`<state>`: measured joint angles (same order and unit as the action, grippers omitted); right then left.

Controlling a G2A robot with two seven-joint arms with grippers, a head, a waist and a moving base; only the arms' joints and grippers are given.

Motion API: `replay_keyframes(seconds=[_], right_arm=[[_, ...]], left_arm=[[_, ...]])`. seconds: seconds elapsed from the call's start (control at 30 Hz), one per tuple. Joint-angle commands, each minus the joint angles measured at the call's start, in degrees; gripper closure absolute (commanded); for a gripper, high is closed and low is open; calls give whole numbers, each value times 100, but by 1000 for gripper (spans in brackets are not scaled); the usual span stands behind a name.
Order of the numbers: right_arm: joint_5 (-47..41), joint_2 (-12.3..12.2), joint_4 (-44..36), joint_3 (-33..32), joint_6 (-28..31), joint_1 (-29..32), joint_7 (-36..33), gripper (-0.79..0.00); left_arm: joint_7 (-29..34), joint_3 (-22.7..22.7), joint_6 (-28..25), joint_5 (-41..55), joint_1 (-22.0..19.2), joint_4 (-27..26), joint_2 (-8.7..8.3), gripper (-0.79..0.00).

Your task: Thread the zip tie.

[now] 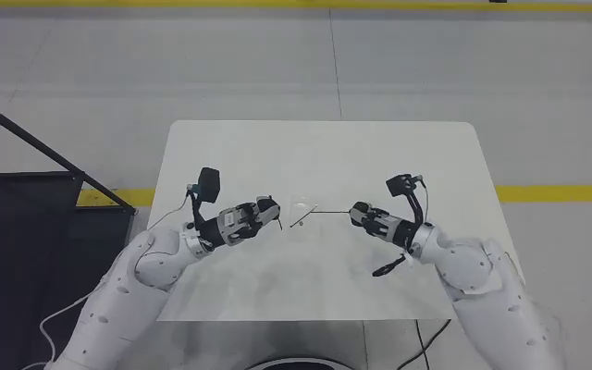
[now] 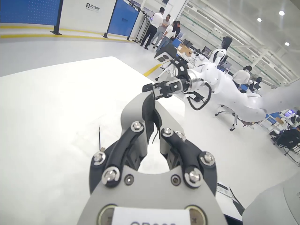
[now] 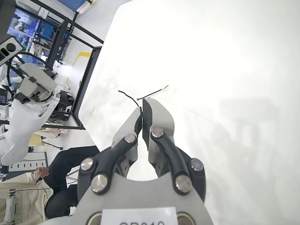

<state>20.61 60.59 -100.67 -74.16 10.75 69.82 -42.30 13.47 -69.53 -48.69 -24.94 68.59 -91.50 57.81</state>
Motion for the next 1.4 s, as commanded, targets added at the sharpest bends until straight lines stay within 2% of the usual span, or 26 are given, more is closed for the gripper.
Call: replay_keyframes(seconds=[0.0,0.2,0.57,0.7,0.8,1.07,1.23,1.37], right_arm=[[-27,-32,-195,-211,90,314,122,0],[85,-107,-628,-655,467,1030,408,0],[85,-107,-628,-655,467,1030,408,0],[85,-107,-628,-655,467,1030,408,0],[28,-102,-598,-626,416,1038,424,0],[-984,-105,-245,-710,423,808,-51,0],[-1670,-109,-57,-753,476,698,-348,0],[-2213,-83,14,-660,232,578,-379,0]], left_arm=[[-63,42,-20,-97,20,-27,14,0],[-70,80,-79,-94,37,-40,22,0],[-70,80,-79,-94,37,-40,22,0],[-63,143,140,-158,23,-82,46,0],[-135,205,-39,-244,-40,76,69,0],[-987,257,7,-1258,-157,509,167,0],[-1671,325,89,-2021,-146,582,233,0],[-1953,471,364,-2643,-148,520,288,0]])
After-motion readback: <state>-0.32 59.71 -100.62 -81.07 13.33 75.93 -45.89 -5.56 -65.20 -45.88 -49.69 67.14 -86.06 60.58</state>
